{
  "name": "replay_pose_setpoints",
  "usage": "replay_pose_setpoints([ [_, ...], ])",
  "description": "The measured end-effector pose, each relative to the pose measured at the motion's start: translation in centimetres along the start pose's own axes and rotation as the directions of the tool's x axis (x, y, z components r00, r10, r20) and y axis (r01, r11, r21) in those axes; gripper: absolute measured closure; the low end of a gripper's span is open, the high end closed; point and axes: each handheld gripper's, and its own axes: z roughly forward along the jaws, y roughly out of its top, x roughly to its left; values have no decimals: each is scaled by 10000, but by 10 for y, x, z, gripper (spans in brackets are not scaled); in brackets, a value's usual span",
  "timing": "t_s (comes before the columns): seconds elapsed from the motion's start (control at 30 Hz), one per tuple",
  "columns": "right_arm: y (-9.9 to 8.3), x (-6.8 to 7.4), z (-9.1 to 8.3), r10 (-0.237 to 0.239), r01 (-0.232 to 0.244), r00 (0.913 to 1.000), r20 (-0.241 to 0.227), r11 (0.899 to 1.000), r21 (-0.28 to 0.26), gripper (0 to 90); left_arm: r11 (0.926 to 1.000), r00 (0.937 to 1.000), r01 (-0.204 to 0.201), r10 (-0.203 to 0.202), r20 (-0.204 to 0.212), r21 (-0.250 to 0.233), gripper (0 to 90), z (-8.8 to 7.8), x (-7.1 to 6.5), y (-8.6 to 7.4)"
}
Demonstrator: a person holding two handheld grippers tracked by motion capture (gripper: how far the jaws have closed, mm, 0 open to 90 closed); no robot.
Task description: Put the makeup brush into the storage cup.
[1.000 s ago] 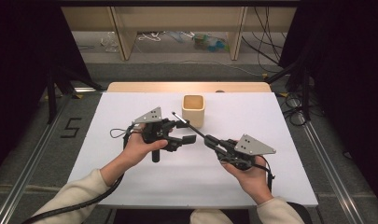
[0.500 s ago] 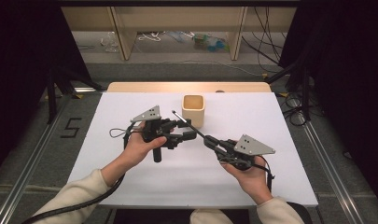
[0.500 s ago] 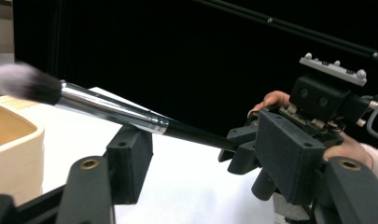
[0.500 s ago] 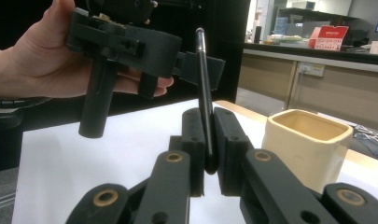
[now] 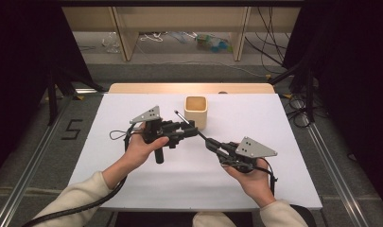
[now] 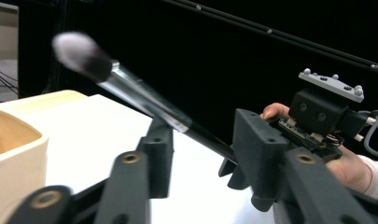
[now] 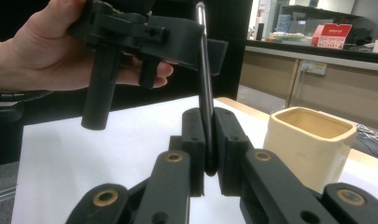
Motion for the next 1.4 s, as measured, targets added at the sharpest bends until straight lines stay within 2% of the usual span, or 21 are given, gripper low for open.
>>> replay_pose_setpoints([
  [0.03,0,0,0,-8,8,10000,-6,10000,32,842,9999,9999,-119,119,27,-15,655,0,0,0],
  [0.1,-1,1,1,-12,12,10000,-63,10000,53,842,10000,10000,-10,10,36,-33,681,-1,-1,0],
  [0.17,-2,1,2,-60,60,10000,-48,9999,99,841,10000,9998,-77,78,162,-55,702,0,-2,1],
  [0.27,-3,2,3,-123,128,9998,-143,9992,375,841,9998,9997,-47,50,230,-172,734,0,-5,2],
  [0.3,-3,3,4,-132,134,9999,-107,9997,222,841,9997,9994,-163,168,310,-176,745,0,-5,3],
  [0.37,-4,3,5,-162,169,9997,-175,9991,379,840,9993,9984,-346,354,451,-169,763,1,-6,4],
  [0.43,-4,3,5,-146,153,9998,-164,9990,409,836,9995,9987,-279,285,420,-145,778,1,-9,4],
  [0.5,-5,3,7,-133,145,9995,-273,9989,435,825,9995,9977,-321,324,589,-53,801,2,-12,4],
  [0.57,-7,4,8,-18,21,10000,-41,9977,684,752,9975,9960,-679,667,588,189,825,4,-17,5],
  [0.6,-7,3,9,102,-83,9998,-192,9952,970,707,9954,9941,-917,899,612,266,834,5,-19,5],
  [0.67,-8,4,10,204,-175,9995,-229,9925,1207,644,9884,9894,-1428,1411,347,515,836,6,-23,7],
  [0.7,-9,5,12,263,-233,9993,-262,9939,1076,620,9856,9872,-1581,1565,292,608,836,5,-25,8],
  [0.73,-9,5,12,311,-275,9992,-257,9914,1276,593,9816,9840,-1780,1768,234,685,837,5,-25,9],
  [0.87,-9,4,13,370,-356,9993,-69,9886,1461,497,9780,9816,-1887,1904,-107,886,837,2,-26,12],
  [0.97,-9,2,12,392,-403,9992,101,9868,1569,458,9727,9772,-2057,2101,-309,1076,836,0,-25,14],
  [1.1,-10,1,11,476,-531,9982,375,9852,1630,447,9696,9743,-2078,2169,-605,1290,836,-1,-25,14],
  [1.23,-10,1,9,344,-393,9989,314,9845,1708,449,9667,9707,-2115,2249,-847,1440,837,-2,-25,14],
  [1.3,-10,1,8,353,-387,9991,233,9851,1674,452,9662,9691,-2151,2291,-909,1422,837,-3,-24,15],
  [1.4,-10,1,5,407,-453,9987,321,9860,1605,454,9648,9634,-2275,2427,-1138,1318,837,-6,-23,15],
])
